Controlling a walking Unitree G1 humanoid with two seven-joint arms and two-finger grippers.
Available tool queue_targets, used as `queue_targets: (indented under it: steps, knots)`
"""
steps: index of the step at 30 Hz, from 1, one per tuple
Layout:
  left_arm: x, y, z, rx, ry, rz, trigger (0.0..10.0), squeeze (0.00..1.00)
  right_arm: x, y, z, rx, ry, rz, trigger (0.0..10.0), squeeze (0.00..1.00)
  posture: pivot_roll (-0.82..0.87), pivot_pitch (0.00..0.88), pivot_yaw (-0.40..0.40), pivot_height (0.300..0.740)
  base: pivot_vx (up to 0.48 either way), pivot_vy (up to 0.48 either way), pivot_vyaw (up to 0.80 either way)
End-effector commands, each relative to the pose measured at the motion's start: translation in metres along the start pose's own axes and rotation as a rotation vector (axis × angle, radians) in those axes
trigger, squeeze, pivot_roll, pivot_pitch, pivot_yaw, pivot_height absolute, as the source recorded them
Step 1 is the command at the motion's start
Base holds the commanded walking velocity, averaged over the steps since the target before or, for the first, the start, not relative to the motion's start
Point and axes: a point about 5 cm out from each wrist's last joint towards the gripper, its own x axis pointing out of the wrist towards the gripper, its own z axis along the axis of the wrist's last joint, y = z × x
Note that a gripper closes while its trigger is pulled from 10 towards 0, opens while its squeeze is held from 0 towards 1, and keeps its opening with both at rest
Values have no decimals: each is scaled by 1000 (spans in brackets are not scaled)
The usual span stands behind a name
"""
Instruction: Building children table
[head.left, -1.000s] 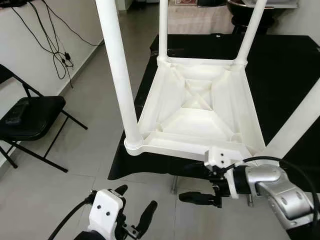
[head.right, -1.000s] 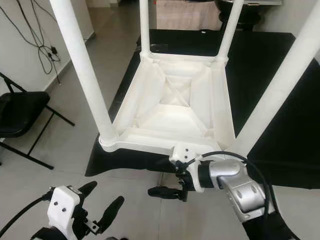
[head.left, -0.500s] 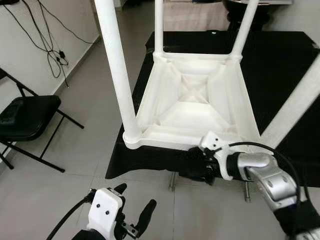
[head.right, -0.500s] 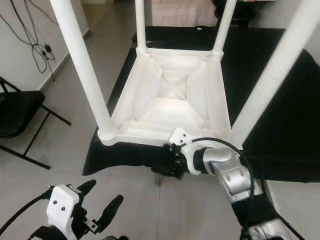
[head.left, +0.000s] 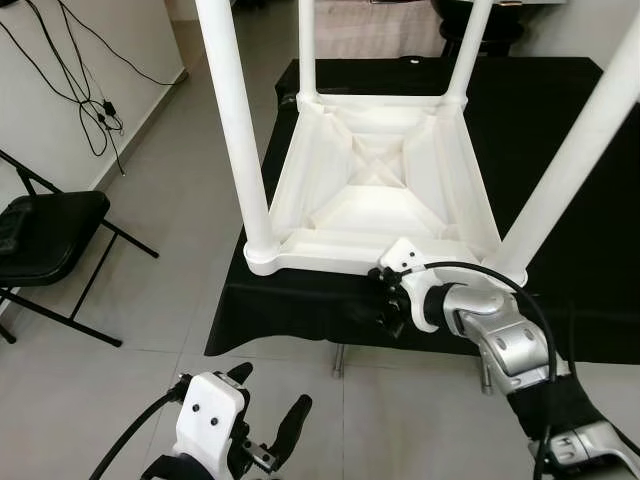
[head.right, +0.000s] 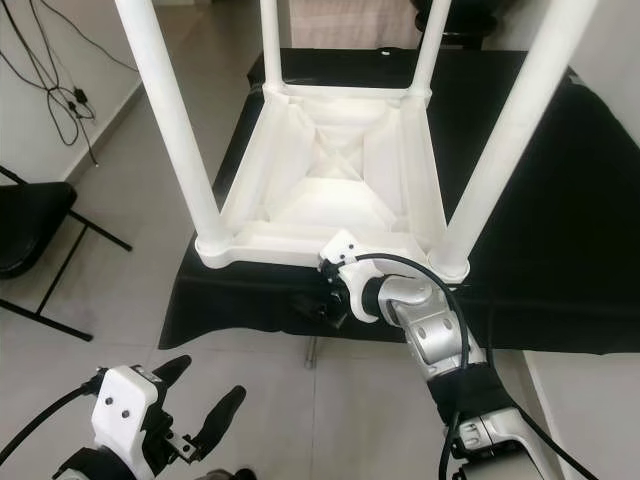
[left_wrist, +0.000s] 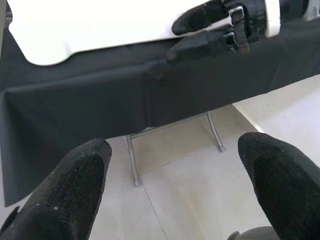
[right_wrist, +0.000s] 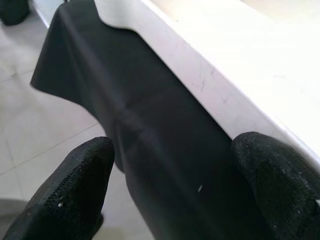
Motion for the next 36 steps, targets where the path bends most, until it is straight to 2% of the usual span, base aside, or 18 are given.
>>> queue_targets:
  steps: [1, 11, 21, 22, 23, 25, 27, 28, 30, 35, 36]
  knots:
    - [-2, 0, 0, 11, 16, 3, 10000, 0, 2, -7, 18, -66, -58, -68, 10000, 0, -37, 159, -4, 740, 0, 0, 0]
    - [-1, -1, 1, 10, 11, -1, 10000, 0, 3, -19, 14, -59, -15, -163, 10000, 0, -42, 158, -4, 740, 0, 0, 0]
    - [3, 0, 4, 15, -4, 1, 10000, 0, 4, -27, 15, -46, -24, -227, 10000, 0, -44, 159, -3, 740, 0, 0, 0]
    - [4, 0, 5, 17, -12, 8, 10000, 0, 5, -21, 19, -15, -71, -184, 10000, 0, -45, 159, -4, 740, 0, 0, 0]
    - [4, 0, 5, 17, -12, 8, 10000, 0, 5, -21, 19, -15, -71, -184, 10000, 0, -45, 159, -4, 740, 0, 0, 0]
    - [6, 3, 8, 17, -29, 29, 10000, 0, 5, -4, 34, 58, -208, -50, 10000, 0, -45, 159, -3, 740, 0, 0, 0]
    - [6, 3, 8, 15, -33, 35, 10000, 0, 4, 0, 37, 71, -240, -22, 10000, 0, -45, 159, -3, 740, 0, 0, 0]
    - [7, 5, 9, 15, -40, 43, 10000, 0, 0, 9, 45, 101, -315, 53, 10000, 0, -51, 160, 0, 740, 0, 0, 0]
    - [8, 7, 10, 18, -47, 52, 10000, 0, -6, 20, 53, 137, -384, 153, 10000, 0, -54, 159, 1, 740, 0, 0, 0]
    - [10, 13, 14, 23, -71, 93, 10000, 0, -15, 33, 57, 139, -464, 245, 10000, 0, -57, 157, 3, 740, 0, 0, 0]
    - [12, 17, 17, 29, -90, 130, 10000, 0, -14, 29, 55, 143, -472, 187, 10000, 0, -57, 157, 2, 740, 0, 0, 0]
